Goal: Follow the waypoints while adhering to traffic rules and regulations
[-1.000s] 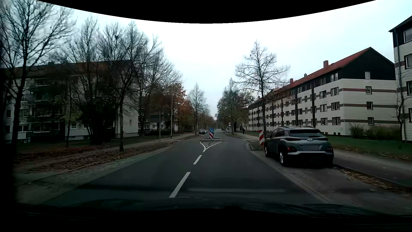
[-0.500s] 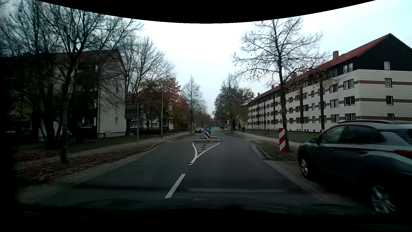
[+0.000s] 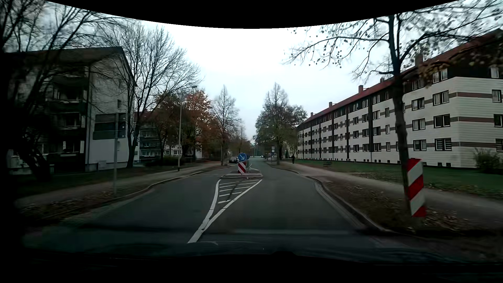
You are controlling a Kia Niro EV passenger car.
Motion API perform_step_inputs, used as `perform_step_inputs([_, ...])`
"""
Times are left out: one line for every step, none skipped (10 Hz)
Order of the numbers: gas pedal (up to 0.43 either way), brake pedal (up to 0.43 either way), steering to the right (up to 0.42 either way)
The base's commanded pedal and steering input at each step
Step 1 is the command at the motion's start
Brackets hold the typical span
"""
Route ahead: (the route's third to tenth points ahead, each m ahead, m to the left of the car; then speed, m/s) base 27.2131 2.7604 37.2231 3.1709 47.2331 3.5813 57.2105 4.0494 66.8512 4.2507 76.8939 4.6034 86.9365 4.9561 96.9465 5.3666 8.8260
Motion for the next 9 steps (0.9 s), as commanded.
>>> perform_step_inputs([0.067,0.0,0.058])
perform_step_inputs([0.067,0.0,0.063])
perform_step_inputs([0.098,0.0,0.064])
perform_step_inputs([0.098,0.0,0.064])
perform_step_inputs([0.11,0.0,0.063])
perform_step_inputs([0.118,0.0,0.059])
perform_step_inputs([0.118,0.0,0.054])
perform_step_inputs([0.118,0.0,0.046])
perform_step_inputs([0.13,0.0,0.036])
